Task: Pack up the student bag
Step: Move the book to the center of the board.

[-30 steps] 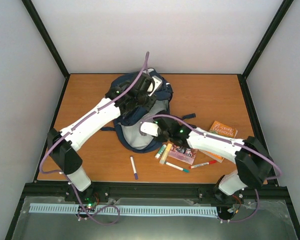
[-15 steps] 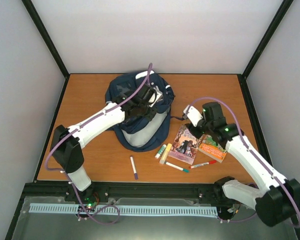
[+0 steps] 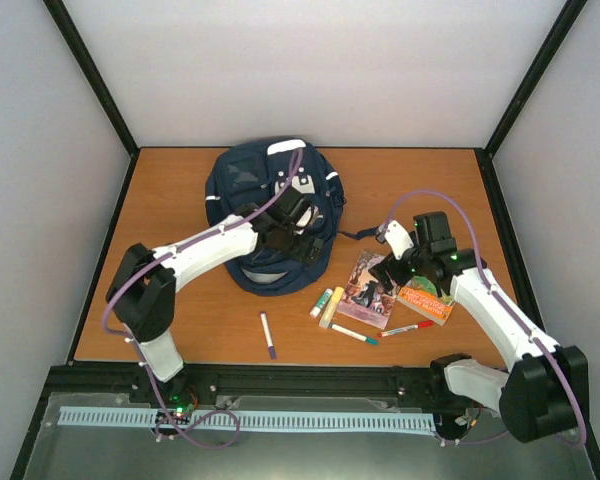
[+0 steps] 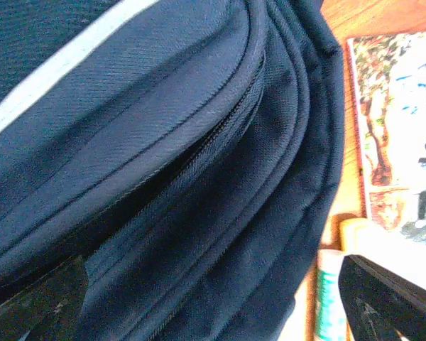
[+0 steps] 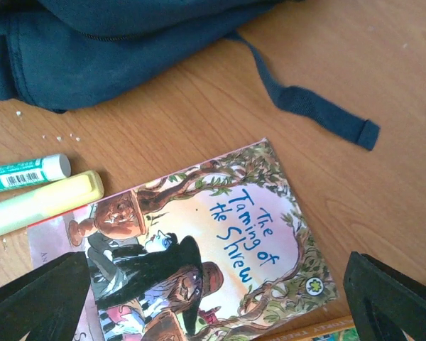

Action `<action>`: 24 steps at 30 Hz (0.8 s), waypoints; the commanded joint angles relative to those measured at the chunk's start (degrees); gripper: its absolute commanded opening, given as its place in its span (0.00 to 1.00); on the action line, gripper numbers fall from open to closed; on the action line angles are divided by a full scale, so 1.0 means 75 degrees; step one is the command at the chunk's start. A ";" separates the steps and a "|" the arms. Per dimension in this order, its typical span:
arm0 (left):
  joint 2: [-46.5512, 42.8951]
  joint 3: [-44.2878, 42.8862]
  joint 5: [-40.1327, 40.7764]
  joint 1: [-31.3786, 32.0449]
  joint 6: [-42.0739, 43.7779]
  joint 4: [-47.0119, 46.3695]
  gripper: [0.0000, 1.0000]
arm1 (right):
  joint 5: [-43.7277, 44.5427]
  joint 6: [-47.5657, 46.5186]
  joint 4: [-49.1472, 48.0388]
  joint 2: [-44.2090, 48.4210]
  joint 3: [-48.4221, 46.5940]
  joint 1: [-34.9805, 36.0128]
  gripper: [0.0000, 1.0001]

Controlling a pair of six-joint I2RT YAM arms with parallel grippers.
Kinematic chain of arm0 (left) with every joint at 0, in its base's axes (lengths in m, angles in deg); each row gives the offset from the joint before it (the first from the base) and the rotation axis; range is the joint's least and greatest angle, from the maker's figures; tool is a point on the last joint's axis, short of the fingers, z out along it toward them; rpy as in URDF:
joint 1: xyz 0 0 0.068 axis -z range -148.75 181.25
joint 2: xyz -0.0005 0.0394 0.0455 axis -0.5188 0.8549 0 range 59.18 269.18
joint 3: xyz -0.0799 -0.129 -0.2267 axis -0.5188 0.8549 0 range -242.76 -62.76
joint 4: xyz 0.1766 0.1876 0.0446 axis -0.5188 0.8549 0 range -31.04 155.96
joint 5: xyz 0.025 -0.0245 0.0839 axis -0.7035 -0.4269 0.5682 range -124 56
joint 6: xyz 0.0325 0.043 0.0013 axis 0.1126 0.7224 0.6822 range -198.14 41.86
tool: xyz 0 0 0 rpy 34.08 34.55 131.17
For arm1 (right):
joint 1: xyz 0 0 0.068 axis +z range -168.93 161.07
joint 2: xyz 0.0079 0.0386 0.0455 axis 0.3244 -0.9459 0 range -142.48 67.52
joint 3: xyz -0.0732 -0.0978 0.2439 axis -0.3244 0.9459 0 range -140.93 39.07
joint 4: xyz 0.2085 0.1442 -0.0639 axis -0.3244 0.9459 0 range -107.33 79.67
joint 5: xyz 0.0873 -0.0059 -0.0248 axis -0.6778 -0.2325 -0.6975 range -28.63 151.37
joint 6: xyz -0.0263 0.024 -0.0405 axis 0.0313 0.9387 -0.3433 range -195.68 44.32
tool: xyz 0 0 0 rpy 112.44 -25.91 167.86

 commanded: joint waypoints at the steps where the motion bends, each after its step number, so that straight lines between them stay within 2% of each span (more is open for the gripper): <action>1: -0.1007 -0.0132 -0.0120 -0.0023 -0.0790 -0.0157 1.00 | -0.0043 0.0251 0.0267 -0.0516 -0.0438 0.0102 1.00; 5: -0.1182 -0.1226 -0.0438 0.0044 -0.1214 0.0978 1.00 | 0.0002 0.0489 0.0036 -0.0576 -0.0484 0.0106 1.00; 10: -0.1927 -0.2675 -0.0136 0.0049 -0.3492 0.1367 1.00 | 0.0281 0.0384 -0.0206 -0.0658 -0.0238 0.0105 1.00; 15: -0.2020 -0.4148 -0.0725 0.0049 -0.5042 0.1289 1.00 | 0.0609 0.0439 -0.0294 -0.0650 -0.0263 0.0104 1.00; 18: -0.1706 -0.4918 -0.1330 0.0070 -0.5315 0.1525 1.00 | 0.0818 0.0408 -0.0398 -0.0626 -0.0231 0.0103 1.00; 20: -0.1466 -0.5351 -0.1366 0.0103 -0.5344 0.1926 1.00 | 0.0952 0.0379 -0.0485 -0.0695 -0.0197 0.0106 1.00; 24: -0.1333 -0.5346 -0.1626 0.0119 -0.5360 0.1851 1.00 | 0.1099 0.0337 -0.0506 -0.0977 -0.0235 0.0095 1.00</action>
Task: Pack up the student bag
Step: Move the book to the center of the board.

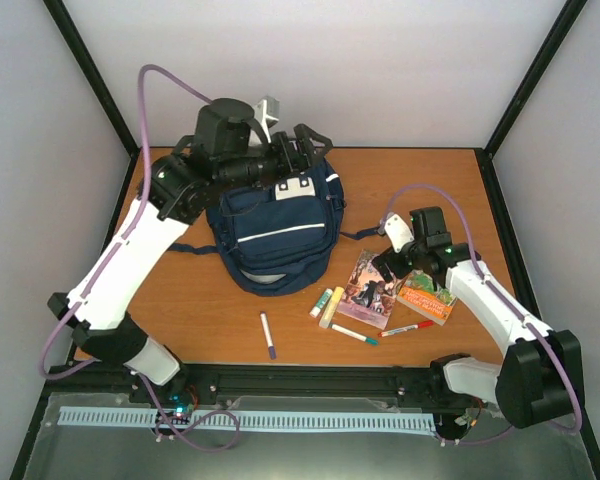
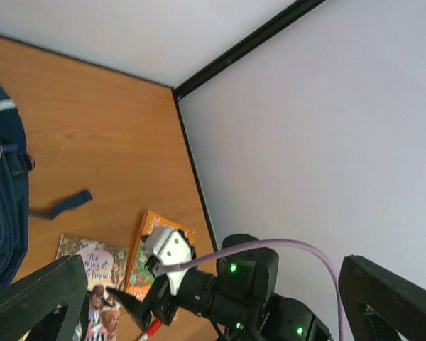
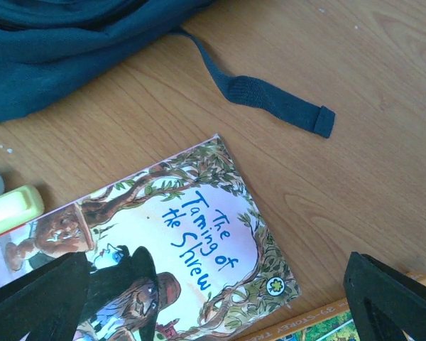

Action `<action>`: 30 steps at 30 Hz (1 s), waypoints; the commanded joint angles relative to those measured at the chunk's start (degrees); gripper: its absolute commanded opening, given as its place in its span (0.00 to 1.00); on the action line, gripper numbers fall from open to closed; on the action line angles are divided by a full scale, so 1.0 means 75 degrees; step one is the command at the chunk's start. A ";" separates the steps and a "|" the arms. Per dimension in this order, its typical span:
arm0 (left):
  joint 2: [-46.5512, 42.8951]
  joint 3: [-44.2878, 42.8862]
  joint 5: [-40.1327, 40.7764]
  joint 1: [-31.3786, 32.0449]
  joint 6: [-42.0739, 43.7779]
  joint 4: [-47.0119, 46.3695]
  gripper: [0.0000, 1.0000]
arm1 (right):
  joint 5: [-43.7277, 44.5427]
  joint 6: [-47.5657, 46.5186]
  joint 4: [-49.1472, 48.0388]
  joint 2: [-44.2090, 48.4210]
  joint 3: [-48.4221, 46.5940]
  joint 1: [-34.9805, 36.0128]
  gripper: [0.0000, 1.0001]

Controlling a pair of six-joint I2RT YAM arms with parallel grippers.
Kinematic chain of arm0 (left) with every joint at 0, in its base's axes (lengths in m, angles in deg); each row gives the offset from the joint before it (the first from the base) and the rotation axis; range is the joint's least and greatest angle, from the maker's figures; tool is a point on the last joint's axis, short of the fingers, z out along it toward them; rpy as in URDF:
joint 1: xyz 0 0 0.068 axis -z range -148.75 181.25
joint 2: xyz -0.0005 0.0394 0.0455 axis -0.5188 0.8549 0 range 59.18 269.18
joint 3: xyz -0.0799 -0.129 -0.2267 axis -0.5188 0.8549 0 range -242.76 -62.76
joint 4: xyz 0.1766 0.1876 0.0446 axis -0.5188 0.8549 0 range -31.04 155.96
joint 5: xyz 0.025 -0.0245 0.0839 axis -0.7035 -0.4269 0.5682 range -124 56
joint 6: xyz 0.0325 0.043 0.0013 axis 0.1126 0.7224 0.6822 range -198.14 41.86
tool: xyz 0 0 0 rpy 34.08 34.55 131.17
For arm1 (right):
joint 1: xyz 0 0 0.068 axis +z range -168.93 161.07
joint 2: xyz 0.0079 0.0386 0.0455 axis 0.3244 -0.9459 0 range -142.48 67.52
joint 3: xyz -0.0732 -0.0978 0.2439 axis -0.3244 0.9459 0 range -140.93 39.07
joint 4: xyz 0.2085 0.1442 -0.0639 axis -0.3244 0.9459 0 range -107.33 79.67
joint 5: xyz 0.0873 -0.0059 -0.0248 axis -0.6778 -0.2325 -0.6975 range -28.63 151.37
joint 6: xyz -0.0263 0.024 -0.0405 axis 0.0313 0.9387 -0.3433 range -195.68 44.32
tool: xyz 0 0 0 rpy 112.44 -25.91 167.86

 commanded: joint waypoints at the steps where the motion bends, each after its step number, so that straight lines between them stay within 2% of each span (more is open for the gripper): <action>1: 0.0324 0.0013 -0.0423 0.0066 -0.0402 0.0401 1.00 | 0.0264 -0.0004 -0.0153 -0.0282 0.0025 0.0022 1.00; 7: -0.0016 0.0442 -0.0092 0.0081 -0.0125 -0.0260 1.00 | 0.0262 0.0000 -0.0194 -0.0307 0.0022 0.0027 1.00; 11: -0.0116 0.0696 -0.0564 0.0131 0.0019 -0.0939 1.00 | 0.0253 0.0013 -0.0169 -0.0209 0.0003 0.0022 1.00; 13: -0.0105 0.0797 -0.0811 0.0140 0.0352 -0.1310 1.00 | 0.0306 0.0061 -0.0196 -0.0073 0.0010 0.0018 1.00; 16: -0.0334 0.1611 -0.1172 0.0174 0.1664 -0.2433 1.00 | 0.0391 0.0117 -0.0268 0.0277 -0.0012 -0.0022 1.00; 19: -0.0428 0.2406 -0.0736 0.0169 0.2914 -0.3272 1.00 | 0.0425 0.0134 -0.0400 0.0818 0.0030 -0.0097 1.00; 22: 0.0066 0.2355 -0.0162 0.0163 0.3392 -0.2780 1.00 | 0.0668 0.0125 -0.0133 0.0982 -0.0107 -0.0290 1.00; 24: 0.0478 0.2267 -0.0208 0.0163 0.3852 -0.2405 1.00 | 0.0615 0.0106 0.0160 0.1076 -0.0263 -0.0593 1.00; 27: 0.0701 0.2615 -0.0119 0.0181 0.4261 -0.2671 1.00 | 0.0129 -0.0236 0.0458 0.1373 -0.0394 -0.1098 1.00; 30: 0.0599 0.3111 0.1457 0.0358 0.4754 -0.2899 1.00 | -0.0281 -0.0360 0.0968 0.1541 -0.0764 -0.1330 1.00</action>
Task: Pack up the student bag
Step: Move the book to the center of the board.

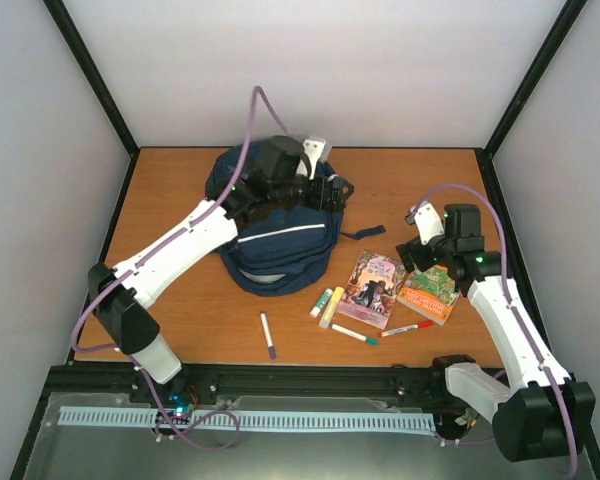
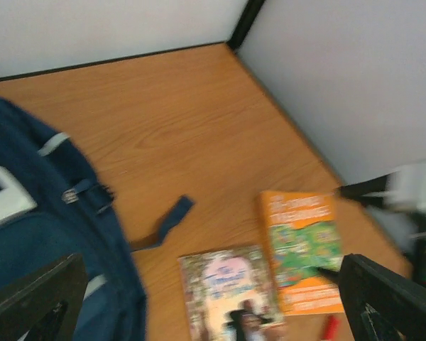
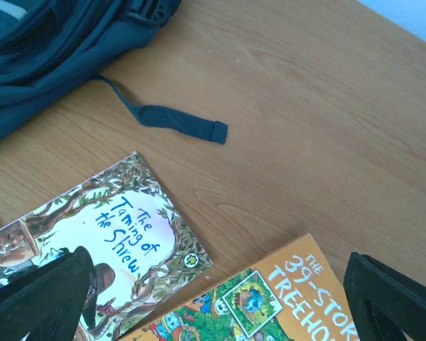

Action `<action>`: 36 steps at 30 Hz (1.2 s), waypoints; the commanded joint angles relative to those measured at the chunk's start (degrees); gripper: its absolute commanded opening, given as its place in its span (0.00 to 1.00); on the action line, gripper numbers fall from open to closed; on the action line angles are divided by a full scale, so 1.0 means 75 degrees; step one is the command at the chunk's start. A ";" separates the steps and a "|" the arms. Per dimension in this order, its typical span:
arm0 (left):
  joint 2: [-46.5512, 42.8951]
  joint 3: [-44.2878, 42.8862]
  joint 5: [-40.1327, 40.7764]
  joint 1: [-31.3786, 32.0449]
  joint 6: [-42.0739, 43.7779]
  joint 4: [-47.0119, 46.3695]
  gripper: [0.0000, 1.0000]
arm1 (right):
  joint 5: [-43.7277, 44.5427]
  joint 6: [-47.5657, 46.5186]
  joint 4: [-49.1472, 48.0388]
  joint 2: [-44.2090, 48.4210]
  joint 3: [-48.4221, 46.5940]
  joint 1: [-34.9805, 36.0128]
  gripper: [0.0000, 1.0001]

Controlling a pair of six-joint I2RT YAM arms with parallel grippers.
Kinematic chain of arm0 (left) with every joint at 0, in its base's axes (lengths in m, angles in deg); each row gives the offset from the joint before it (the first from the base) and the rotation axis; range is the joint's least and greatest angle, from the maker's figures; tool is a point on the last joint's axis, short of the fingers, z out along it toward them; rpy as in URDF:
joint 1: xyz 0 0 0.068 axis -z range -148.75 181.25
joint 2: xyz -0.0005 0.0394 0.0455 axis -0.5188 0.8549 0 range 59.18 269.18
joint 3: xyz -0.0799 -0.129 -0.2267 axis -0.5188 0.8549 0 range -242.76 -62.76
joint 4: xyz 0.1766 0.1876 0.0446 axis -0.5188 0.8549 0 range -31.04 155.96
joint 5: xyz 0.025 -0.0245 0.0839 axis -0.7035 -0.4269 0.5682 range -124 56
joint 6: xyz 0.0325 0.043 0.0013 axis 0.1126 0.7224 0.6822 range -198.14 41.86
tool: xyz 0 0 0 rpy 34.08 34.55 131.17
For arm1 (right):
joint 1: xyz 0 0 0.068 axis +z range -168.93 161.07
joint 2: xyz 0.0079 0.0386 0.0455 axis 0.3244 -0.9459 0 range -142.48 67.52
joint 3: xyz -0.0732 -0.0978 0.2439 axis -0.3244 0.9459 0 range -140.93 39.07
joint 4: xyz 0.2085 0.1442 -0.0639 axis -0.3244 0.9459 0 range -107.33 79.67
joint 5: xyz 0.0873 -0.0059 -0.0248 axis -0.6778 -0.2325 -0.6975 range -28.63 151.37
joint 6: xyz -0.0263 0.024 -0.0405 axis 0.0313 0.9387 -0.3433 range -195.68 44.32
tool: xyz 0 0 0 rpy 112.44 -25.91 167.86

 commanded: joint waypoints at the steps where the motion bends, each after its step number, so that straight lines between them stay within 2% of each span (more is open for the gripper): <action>1: -0.0063 0.0432 0.2378 0.0300 0.1343 -0.0564 1.00 | -0.0485 -0.0205 0.0811 0.0327 -0.0667 -0.0283 1.00; 3: 0.0386 0.0173 0.3997 0.0359 0.1773 -0.0198 1.00 | -0.0027 -0.0041 0.1116 0.0267 -0.0907 -0.0284 1.00; 5: 0.1159 -0.0620 0.4988 0.0349 0.2127 0.0528 1.00 | 0.0987 0.0341 0.1251 0.0088 -0.1007 -0.0284 1.00; 7: 0.1777 -0.1208 0.6476 0.0275 0.1008 0.0959 1.00 | 0.1736 0.0348 0.1357 -0.0127 -0.0996 -0.0284 1.00; 8: 0.1878 -0.1226 0.6722 0.0174 0.0352 0.1050 1.00 | 0.1837 0.0298 0.1322 -0.0151 -0.0948 -0.0284 1.00; 10: 0.1864 -0.0889 0.6515 -0.0008 -0.0442 0.0782 1.00 | 0.1803 0.0234 0.0886 0.0042 -0.0676 -0.0314 1.00; 14: 0.1991 -0.0495 0.4575 -0.0073 -0.0049 0.0161 0.99 | -0.0066 -0.0283 0.0124 0.0386 0.0037 -0.0475 0.99; 15: 0.2003 -0.0384 0.3918 -0.0065 0.0062 0.0054 0.97 | -0.0408 -0.0307 0.0229 0.0182 -0.0025 -0.0479 0.94; 16: 0.1923 -0.0174 0.3345 -0.0043 0.0260 -0.0131 0.93 | -0.0710 -0.0383 0.0493 -0.0133 -0.0205 -0.0482 0.83; 18: 0.1592 0.0694 0.2264 0.0181 0.0835 -0.1066 0.86 | -0.1177 -0.0632 0.1067 -0.0915 -0.0636 -0.0477 0.56; 20: 0.1320 0.1422 0.1650 0.0393 0.1106 -0.1685 0.79 | -0.1222 -0.0696 0.1199 -0.1628 -0.0752 -0.0475 0.41; 25: 0.1351 0.1924 0.0052 0.0593 0.1161 -0.1739 0.70 | -0.1274 -0.0693 0.1012 -0.2789 -0.0666 -0.0481 0.30; 33: 0.1490 0.2682 -0.0704 0.1153 0.1014 -0.1812 0.71 | -0.1164 -0.1053 0.0987 -0.3583 -0.0755 -0.0482 0.18; 36: 0.1765 0.2651 -0.1052 0.1211 0.1052 -0.1671 0.60 | -0.1217 -0.1028 0.0963 -0.3790 -0.0716 -0.0482 0.16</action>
